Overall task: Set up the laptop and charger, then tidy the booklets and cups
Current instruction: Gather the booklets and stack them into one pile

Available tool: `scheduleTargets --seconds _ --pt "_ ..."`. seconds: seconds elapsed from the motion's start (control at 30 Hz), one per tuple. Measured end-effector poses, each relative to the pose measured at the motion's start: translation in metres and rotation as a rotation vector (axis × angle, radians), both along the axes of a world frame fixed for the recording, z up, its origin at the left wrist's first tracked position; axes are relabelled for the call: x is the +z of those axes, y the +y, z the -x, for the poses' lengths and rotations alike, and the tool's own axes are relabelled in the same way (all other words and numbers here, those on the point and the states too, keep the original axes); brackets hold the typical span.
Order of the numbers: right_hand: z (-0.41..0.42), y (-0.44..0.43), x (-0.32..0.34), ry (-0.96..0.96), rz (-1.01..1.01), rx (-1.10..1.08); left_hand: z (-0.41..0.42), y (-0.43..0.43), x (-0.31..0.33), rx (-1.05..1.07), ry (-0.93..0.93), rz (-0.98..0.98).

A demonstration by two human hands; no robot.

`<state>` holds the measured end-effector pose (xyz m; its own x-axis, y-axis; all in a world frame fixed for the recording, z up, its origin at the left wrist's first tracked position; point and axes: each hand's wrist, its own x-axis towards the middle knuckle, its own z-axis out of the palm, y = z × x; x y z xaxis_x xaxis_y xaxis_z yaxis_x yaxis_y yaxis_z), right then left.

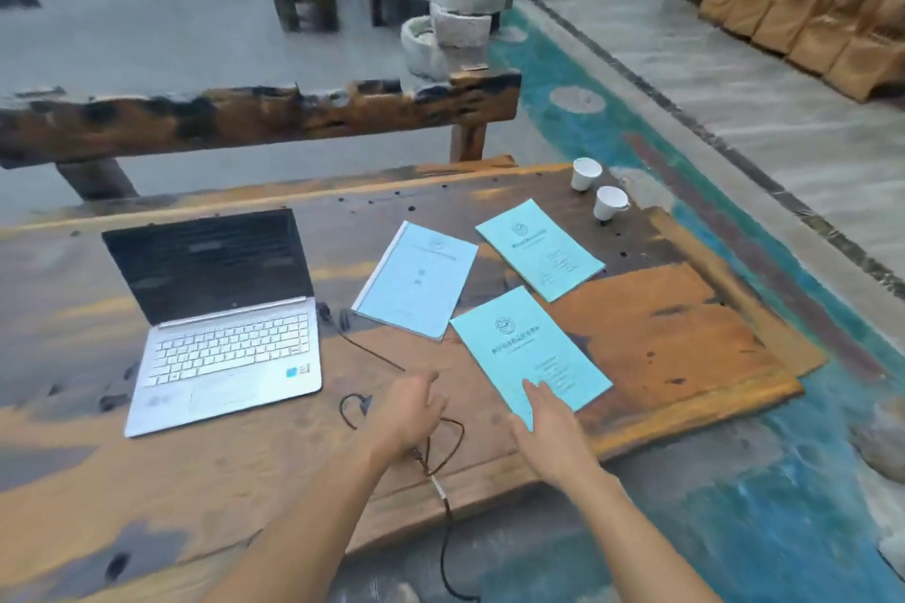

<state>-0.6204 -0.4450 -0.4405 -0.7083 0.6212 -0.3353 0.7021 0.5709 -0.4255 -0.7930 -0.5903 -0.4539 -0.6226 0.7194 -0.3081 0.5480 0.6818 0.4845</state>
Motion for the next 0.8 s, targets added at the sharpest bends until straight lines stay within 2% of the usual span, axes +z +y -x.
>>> scheduleTargets --seconds 0.3,0.57,0.8 --pt "0.071 0.036 -0.024 -0.188 0.025 0.077 0.052 0.023 -0.021 0.036 -0.112 -0.014" --pt "0.082 0.072 -0.057 -0.32 0.087 0.082 0.055 0.052 -0.032 0.044 -0.122 0.065" --pt "0.099 0.149 -0.082 -0.388 0.069 0.211 0.04 0.119 -0.071 0.074 -0.102 0.106"
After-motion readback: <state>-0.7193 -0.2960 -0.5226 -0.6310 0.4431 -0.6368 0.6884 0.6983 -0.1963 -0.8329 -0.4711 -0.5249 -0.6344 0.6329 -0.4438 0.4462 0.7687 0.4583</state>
